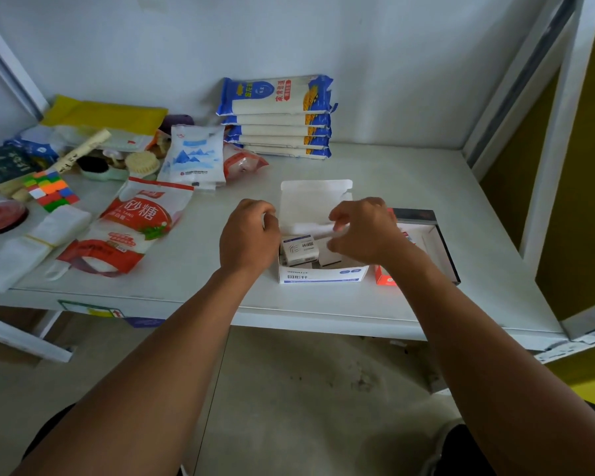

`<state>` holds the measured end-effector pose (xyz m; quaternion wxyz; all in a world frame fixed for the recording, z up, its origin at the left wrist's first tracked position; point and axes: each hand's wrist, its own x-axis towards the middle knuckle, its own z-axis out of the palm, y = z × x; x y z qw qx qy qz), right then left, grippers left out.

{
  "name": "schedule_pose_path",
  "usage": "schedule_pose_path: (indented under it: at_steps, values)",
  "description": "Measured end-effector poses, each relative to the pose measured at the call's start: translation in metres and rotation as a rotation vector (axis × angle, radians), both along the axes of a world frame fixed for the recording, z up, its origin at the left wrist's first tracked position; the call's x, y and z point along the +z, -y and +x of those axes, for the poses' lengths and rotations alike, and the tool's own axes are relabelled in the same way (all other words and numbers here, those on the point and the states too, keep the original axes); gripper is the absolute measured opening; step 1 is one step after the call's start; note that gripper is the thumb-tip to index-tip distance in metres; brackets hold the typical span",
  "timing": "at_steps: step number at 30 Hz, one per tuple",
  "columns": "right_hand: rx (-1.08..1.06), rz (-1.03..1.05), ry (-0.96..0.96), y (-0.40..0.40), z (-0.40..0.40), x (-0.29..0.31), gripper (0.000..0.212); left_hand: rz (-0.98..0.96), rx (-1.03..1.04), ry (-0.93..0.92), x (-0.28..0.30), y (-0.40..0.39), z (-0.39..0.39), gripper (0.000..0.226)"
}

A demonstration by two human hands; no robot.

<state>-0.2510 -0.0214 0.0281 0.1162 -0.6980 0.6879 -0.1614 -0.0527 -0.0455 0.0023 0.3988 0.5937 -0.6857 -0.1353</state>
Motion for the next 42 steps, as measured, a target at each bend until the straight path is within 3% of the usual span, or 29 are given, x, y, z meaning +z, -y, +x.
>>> schedule_pose_path:
  at_steps: [4,12,14,18,23,28,30,35,38,42]
  values:
    - [0.035,0.221,-0.224,-0.005,0.010,-0.006,0.060,0.008,-0.016,0.002,-0.002,-0.001,-0.005,0.016]
    - [-0.063,0.187,-0.133,-0.003,0.012,-0.004,0.058,0.002,-0.043,0.022,-0.001,0.000,0.001,0.017]
    - [-0.104,0.100,-0.021,-0.002,0.007,0.004,0.056,0.008,-0.030,0.025,-0.001,0.002,0.004,0.017]
    - [-0.141,0.021,0.415,-0.001,-0.002,0.022,0.040,0.023,-0.016,0.011,-0.001,0.002,0.004,0.018]
    - [-0.111,0.097,0.828,-0.005,0.001,0.027,0.025,0.030,-0.024,0.005,-0.001,0.001,0.000,0.018]
    - [-0.144,0.231,0.936,-0.006,0.008,0.026,0.026,0.024,-0.032,0.010,0.001,0.001,0.000,0.018]
    - [-0.138,0.209,0.837,-0.004,0.007,0.023,0.032,0.021,-0.030,0.010,0.001,0.002,0.002,0.018]
    - [-0.052,0.142,0.359,-0.003,0.004,0.021,0.065,0.025,-0.024,0.022,-0.003,0.001,0.004,0.017]
    - [0.042,0.137,0.083,-0.005,0.007,0.020,0.066,0.027,-0.027,0.019,-0.003,0.001,0.001,0.016]
    - [0.056,0.137,0.018,-0.005,0.011,0.014,0.067,0.028,-0.029,0.014,-0.002,0.001,-0.002,0.017]
